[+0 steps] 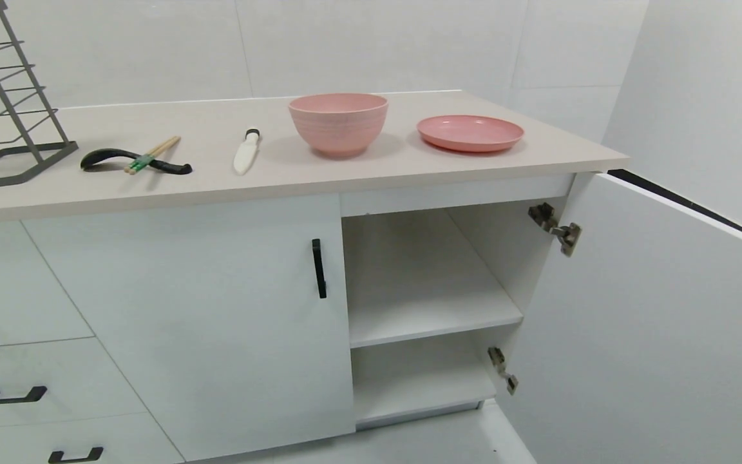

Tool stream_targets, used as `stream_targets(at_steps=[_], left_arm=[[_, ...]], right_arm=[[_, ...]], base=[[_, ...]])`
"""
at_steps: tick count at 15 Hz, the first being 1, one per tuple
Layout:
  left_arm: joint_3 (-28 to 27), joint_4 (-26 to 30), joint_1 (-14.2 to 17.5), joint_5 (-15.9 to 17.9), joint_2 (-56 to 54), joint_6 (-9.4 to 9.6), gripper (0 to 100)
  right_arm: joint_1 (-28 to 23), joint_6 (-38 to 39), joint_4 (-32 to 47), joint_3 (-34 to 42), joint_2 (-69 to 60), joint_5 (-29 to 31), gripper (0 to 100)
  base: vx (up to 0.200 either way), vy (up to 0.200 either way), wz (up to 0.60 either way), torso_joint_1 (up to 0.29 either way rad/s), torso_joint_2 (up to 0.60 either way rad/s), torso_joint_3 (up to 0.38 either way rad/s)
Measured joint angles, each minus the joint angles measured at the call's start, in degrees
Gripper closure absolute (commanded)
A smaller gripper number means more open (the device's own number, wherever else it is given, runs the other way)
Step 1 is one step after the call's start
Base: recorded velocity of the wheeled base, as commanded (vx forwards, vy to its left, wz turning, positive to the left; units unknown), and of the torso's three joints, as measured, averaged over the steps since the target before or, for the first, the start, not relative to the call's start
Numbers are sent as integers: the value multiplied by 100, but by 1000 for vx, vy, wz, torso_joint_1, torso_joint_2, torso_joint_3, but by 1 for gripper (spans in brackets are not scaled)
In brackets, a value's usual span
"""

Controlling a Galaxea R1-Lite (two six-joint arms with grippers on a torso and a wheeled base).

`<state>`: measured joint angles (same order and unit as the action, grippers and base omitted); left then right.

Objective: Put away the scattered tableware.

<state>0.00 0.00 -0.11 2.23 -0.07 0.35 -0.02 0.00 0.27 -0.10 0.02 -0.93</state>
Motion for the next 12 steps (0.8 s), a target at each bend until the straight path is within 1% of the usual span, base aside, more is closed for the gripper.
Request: stream_targets(at_steps=[4, 6, 8, 9, 12], left_arm=[[0, 0, 1, 0, 0, 9, 0], [0, 2, 1, -2, 0, 9, 0], [0, 2, 1, -2, 0, 11, 0], [0, 10, 1, -2, 0, 9, 0], [0, -10, 0, -5, 0, 9, 0]], right_arm=[[0, -5, 0, 0, 0, 6, 0], [2, -5, 0, 0, 0, 6, 0], [2, -5, -2, 0, 0, 9, 0], [2, -7, 16, 2, 0, 6, 0], [2, -7, -13, -1, 0, 6, 0]], base=[[0, 0, 0, 0, 0, 0], [0, 0, 0, 107, -217, -63], [0, 0, 0, 180, -75, -234], [0, 0, 0, 217, -256, -261], [0, 0, 0, 186, -611, -207]])
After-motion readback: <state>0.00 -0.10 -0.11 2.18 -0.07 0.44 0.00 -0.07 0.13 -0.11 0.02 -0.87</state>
